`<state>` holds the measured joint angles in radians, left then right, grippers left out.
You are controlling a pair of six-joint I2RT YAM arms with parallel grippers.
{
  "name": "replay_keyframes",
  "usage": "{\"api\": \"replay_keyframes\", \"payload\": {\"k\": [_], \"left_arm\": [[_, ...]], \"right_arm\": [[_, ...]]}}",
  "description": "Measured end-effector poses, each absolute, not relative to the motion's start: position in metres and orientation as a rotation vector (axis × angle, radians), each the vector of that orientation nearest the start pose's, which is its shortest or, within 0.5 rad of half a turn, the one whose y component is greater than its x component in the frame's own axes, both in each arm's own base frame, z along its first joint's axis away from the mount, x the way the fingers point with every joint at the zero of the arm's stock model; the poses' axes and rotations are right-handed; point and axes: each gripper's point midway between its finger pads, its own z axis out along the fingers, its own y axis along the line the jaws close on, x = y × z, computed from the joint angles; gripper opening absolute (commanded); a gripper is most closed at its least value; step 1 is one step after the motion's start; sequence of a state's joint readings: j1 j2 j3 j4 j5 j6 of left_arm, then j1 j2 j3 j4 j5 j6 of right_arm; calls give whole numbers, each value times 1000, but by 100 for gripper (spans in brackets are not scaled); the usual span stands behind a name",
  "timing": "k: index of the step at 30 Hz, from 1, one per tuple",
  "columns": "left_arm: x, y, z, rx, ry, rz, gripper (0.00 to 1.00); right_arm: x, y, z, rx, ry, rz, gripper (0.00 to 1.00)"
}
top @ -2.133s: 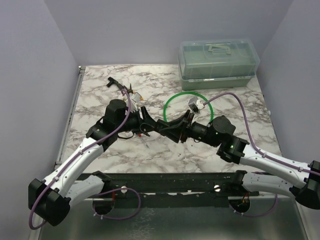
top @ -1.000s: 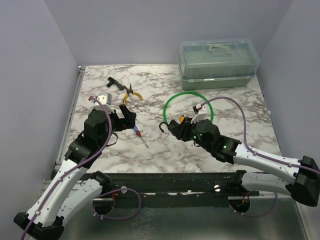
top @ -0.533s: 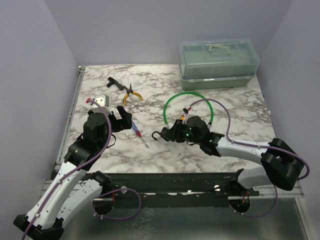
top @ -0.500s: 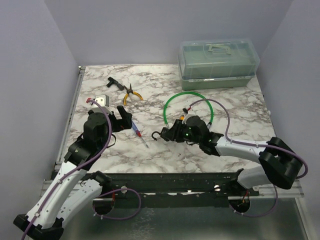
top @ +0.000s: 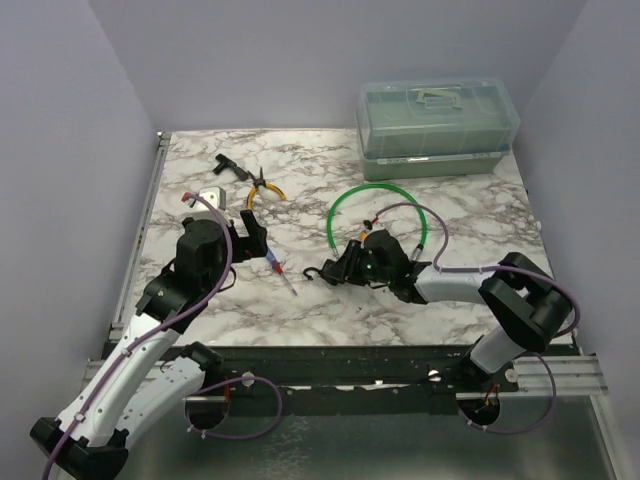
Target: Unlock with the key
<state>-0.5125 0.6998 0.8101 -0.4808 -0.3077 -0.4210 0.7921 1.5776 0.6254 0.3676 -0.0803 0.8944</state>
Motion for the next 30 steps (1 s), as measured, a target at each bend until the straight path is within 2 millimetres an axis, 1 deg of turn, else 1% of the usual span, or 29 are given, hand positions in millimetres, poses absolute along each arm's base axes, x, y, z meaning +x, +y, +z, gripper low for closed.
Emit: {"api": "replay_keyframes", "payload": {"k": [4,8,12,15,18,23,25,30], "left_arm": [[256,-101,243,-115,1944,-320,99],[257,-101,241,-117,1949,-315,99],[259,-99,238,-120,1960,-303,99],[260,-99,236,-121,1965,-297,99],[260,-99,236,-121,1968,-295,99],[261,-98,235,-125,1970,-292,99],[261,-98,235,-126,1970,-291,99],[261,-98,235,-126,1970,-291,99]], "right_arm": [[255,323,54,91,2348,1029,1],[255,325,54,102,2351,1050,16],[256,325,54,111,2354,1063,38],[256,325,54,123,2357,1067,48],[256,325,53,133,2362,1067,53],[253,322,49,147,2388,1051,57],[251,321,47,157,2403,1043,61],[250,317,48,187,2410,1027,71]]}}
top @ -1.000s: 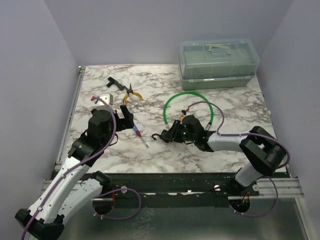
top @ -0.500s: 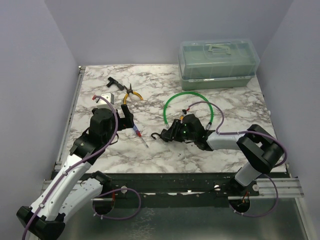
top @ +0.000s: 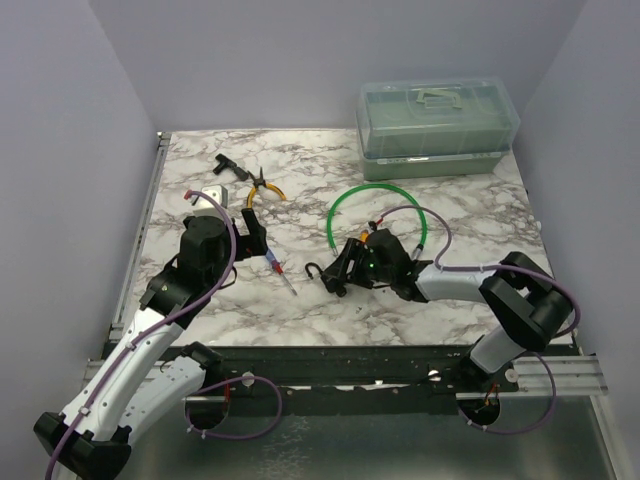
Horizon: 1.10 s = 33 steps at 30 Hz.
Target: Unlock with the key
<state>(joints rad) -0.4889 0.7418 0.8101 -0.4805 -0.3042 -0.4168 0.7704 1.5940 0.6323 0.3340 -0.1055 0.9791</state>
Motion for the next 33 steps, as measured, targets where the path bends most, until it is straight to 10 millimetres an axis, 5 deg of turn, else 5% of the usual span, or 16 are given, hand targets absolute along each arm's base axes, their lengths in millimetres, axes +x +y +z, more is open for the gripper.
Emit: {"api": "replay_keyframes", "payload": {"k": [12,15,17,22,29,33], "left_arm": [[261,-97,235,-128,1971,-291,99],[261,-98,235,-125,1972,-296,99],[261,-98,234,-123,1975,-297,99],[263,-103,227,-107,2004,-304,99],[263,-106,225,-97,2014,-313,99],[263,-106,225,-95,2014,-318,99]], "right_arm": [[253,290,66,206,2374,886,79],[254,283,74,184,2353,848,84],[255,279,79,167,2342,823,97],[254,268,91,112,2306,773,100],[257,251,136,49,2168,742,100],[261,230,183,61,2001,714,100]]}}
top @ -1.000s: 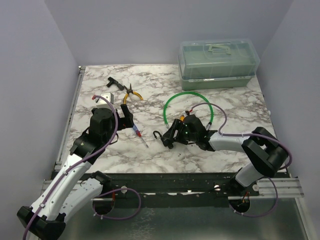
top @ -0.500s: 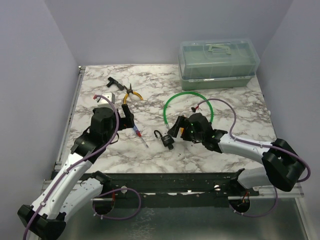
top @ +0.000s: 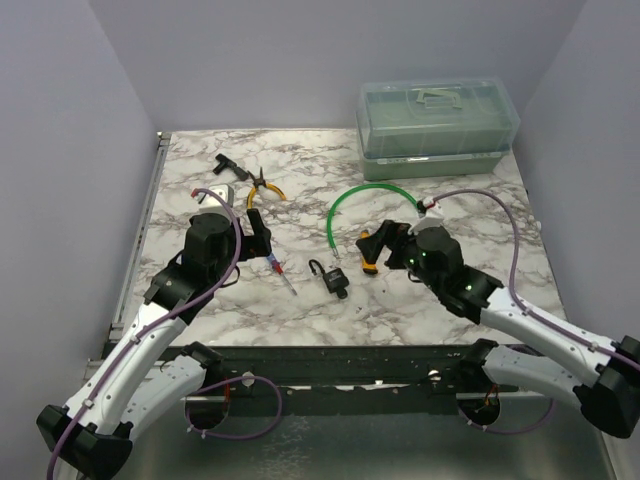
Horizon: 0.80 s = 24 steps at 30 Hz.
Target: Unlock with the key
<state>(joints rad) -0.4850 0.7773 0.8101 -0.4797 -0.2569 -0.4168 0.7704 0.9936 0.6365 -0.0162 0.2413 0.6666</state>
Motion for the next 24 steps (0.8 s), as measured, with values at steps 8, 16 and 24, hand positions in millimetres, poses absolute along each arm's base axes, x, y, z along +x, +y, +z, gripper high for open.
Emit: {"api": "replay_keyframes", "payload": {"k": [8,16,24], "left_arm": [[261,-107,232,-96,1987,-336,99],[260,-106,240,-99,1951,-357,99],[259,-109,240,-82,1947,-370,99]], "right_arm": [[259,174,233,219,1820,594,100],[243,114,255,394,1688,491,100],[229,76,267,524,1576,473,100]]}}
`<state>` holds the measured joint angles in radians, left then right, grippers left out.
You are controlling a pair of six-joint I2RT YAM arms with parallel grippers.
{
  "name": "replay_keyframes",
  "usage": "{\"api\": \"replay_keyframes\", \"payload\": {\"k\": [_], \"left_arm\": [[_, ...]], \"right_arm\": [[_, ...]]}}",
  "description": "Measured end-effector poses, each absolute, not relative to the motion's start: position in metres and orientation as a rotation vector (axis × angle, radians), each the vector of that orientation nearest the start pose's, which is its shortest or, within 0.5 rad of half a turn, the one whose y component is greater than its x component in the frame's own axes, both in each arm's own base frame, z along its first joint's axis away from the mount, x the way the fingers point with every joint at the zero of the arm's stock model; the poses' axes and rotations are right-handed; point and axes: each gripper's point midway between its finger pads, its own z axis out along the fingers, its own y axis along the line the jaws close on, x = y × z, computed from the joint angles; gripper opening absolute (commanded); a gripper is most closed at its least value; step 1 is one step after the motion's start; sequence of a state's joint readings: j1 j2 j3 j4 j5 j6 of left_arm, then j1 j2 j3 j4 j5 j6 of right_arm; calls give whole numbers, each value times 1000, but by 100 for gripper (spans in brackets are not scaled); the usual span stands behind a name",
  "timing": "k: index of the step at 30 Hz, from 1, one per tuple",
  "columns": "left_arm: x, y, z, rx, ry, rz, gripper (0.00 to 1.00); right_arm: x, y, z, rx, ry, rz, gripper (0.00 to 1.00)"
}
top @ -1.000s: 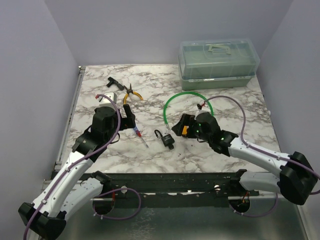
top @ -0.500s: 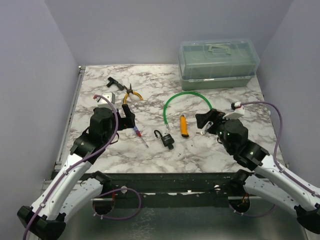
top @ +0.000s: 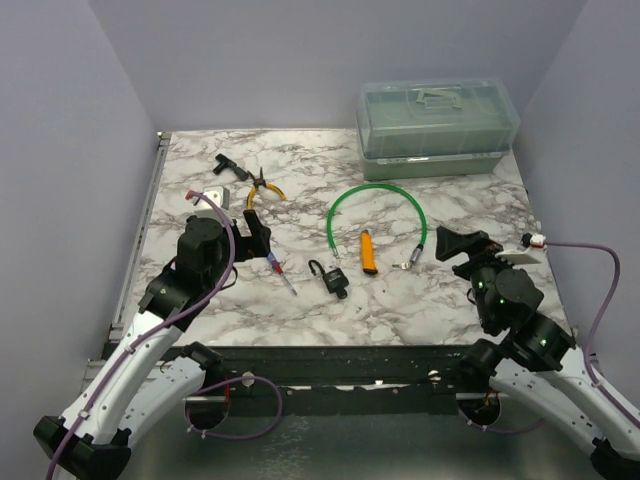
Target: Unlock with the key
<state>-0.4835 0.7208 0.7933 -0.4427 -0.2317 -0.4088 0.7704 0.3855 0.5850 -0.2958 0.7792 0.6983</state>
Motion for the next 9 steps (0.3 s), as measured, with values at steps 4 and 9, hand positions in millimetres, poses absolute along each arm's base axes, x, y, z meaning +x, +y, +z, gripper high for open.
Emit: {"api": "replay_keyframes", "payload": {"k": [4,9], "left_arm": [[259,-109,240,-77,1947,-372,99],[258,-109,240,-75,1945,-372,99]], "right_arm": [[226,70,270,542,1555,468,100],[225,60,260,583,1581,403,100]]}}
